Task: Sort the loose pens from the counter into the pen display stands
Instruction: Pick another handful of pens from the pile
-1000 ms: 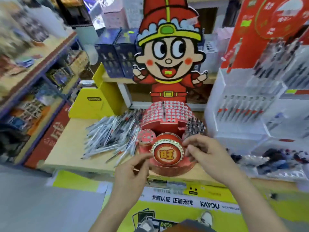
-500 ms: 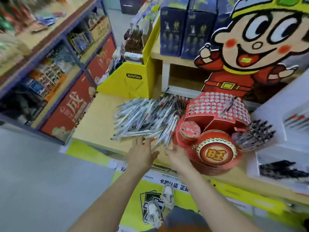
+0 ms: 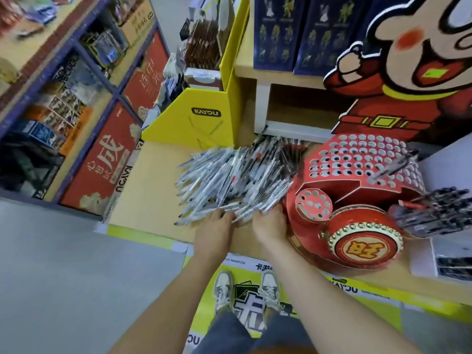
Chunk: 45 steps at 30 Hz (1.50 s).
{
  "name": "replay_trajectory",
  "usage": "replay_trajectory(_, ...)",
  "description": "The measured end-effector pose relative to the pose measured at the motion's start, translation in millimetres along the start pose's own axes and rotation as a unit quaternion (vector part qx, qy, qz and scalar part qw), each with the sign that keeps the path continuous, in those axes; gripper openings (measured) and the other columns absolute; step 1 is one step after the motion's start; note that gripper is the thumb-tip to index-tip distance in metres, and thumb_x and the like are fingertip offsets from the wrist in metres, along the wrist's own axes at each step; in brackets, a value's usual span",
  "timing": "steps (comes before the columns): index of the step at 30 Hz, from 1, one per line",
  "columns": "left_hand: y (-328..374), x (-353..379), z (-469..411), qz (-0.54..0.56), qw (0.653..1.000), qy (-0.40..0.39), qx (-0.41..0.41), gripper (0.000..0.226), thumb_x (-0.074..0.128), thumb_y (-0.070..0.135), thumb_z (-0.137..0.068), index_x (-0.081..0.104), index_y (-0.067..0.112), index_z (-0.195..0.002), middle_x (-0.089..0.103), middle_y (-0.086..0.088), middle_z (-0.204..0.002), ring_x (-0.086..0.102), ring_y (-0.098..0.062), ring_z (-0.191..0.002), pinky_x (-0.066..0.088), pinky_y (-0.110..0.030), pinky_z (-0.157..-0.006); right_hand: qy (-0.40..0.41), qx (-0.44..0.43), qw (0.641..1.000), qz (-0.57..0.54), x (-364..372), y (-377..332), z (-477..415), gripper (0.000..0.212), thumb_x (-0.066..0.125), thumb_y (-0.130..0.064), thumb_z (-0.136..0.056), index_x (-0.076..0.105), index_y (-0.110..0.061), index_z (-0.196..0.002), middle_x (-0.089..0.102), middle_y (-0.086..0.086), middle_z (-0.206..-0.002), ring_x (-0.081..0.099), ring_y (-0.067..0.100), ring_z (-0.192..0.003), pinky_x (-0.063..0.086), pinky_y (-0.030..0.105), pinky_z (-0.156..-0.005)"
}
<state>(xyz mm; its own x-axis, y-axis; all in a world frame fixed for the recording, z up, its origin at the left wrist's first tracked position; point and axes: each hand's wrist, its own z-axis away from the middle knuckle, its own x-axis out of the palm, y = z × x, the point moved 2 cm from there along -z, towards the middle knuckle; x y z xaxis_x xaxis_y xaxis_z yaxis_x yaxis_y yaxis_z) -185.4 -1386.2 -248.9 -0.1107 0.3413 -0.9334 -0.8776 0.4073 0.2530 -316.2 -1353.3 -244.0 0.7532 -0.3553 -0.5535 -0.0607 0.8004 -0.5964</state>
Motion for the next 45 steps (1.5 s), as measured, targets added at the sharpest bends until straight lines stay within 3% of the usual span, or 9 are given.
replay_trajectory(6,-24,-14,-2,-0.046,0.995,-0.058,0.067,0.023,0.063,0.001,-0.071,0.057,0.011,-0.09,0.062,-0.011,-0.083,0.061,-0.035,-0.069,0.029,-0.033,-0.048,0.07,0.061,0.996,0.005,20,-20,-6,0.063,0.067,-0.031,-0.089,0.038,0.003,-0.134,0.049,0.025,-0.133,0.048,0.039,-0.122,0.042,0.039,-0.096)
replay_trajectory(11,-43,-25,-4,-0.094,0.986,-0.045,0.133,0.042,0.056,-0.001,-0.079,0.053,0.01,-0.119,0.062,-0.013,-0.098,0.062,-0.036,-0.084,0.03,-0.036,-0.053,0.105,0.038,0.994,0.02,23,-19,-4,0.055,0.064,-0.026,-0.092,0.041,0.001,-0.134,0.053,0.025,-0.127,0.056,0.04,-0.112,0.047,0.039,-0.088)
replay_trajectory(15,-47,-29,-5,-0.136,0.974,-0.052,0.174,0.059,0.052,-0.002,-0.083,0.039,0.012,-0.138,0.06,-0.011,-0.115,0.059,-0.031,-0.102,0.045,-0.038,-0.067,0.103,0.022,0.993,0.043,23,-24,-7,0.067,0.072,-0.025,-0.084,0.039,0.002,-0.135,0.057,0.024,-0.123,0.061,0.039,-0.107,0.05,0.039,-0.079)
replay_trajectory(27,-64,-29,2,-0.168,0.963,-0.093,0.187,0.044,0.05,0.0,-0.083,0.047,0.01,-0.126,0.058,-0.008,-0.115,0.058,-0.027,-0.103,0.041,-0.033,-0.067,0.121,0.048,0.991,0.035,14,-16,-22,0.05,0.078,-0.034,-0.078,0.054,0.001,-0.102,0.067,0.018,-0.094,0.066,0.036,-0.087,0.045,0.035,-0.064)
replay_trajectory(30,-67,-35,2,-0.127,0.972,-0.062,0.188,0.029,0.069,0.002,-0.066,0.062,0.007,-0.095,0.064,-0.008,-0.084,0.064,-0.027,-0.072,0.035,-0.029,-0.05,0.104,0.061,0.992,0.024,12,-13,-21,0.05,0.082,-0.045,-0.071,0.052,-0.007,-0.079,0.054,0.005,-0.065,0.054,0.025,-0.06,0.031,0.029,-0.046)
replay_trajectory(33,-70,-38,-1,-0.093,0.976,-0.034,0.194,0.039,0.082,0.002,-0.035,0.057,0.01,-0.064,0.052,-0.005,-0.053,0.049,-0.023,-0.038,0.027,-0.022,-0.035,0.104,0.079,0.991,0.007,12,-9,-19,0.047,0.082,-0.041,-0.071,0.048,-0.01,-0.069,0.05,0.002,-0.061,0.046,0.021,-0.052,0.03,0.029,-0.045)
replay_trajectory(39,-73,-45,-8,-0.088,0.978,-0.017,0.189,0.044,0.082,-0.004,-0.039,0.057,0.008,-0.074,0.056,-0.011,-0.08,0.046,-0.023,-0.035,0.019,-0.021,-0.037,0.111,0.079,0.99,-0.024,19,4,-9,0.037,0.076,-0.038,-0.078,0.055,-0.007,-0.081,0.058,0.004,-0.073,0.059,0.028,-0.072,0.043,0.033,-0.059)
replay_trajectory(42,-68,-40,-20,-0.13,0.97,-0.02,0.207,0.053,0.083,-0.007,-0.032,0.059,0.01,-0.076,0.057,-0.009,-0.079,0.049,-0.023,-0.036,0.02,-0.022,-0.035,0.109,0.054,0.989,-0.087,27,9,0,0.019,0.067,-0.027,-0.083,0.063,-0.008,-0.087,0.066,0.005,-0.077,0.063,0.027,-0.071,0.047,0.032,-0.062)
replay_trajectory(45,-61,-37,-29,-0.158,0.96,-0.019,0.231,0.055,0.082,-0.006,-0.028,0.057,0.01,-0.074,0.055,-0.008,-0.068,0.05,-0.024,-0.035,0.018,-0.02,-0.035,0.102,0.045,0.983,-0.145,32,9,13,0.014,0.059,-0.023,-0.091,0.055,-0.014,-0.081,0.056,0.001,-0.069,0.055,0.02,-0.061,0.041,0.029,-0.057)
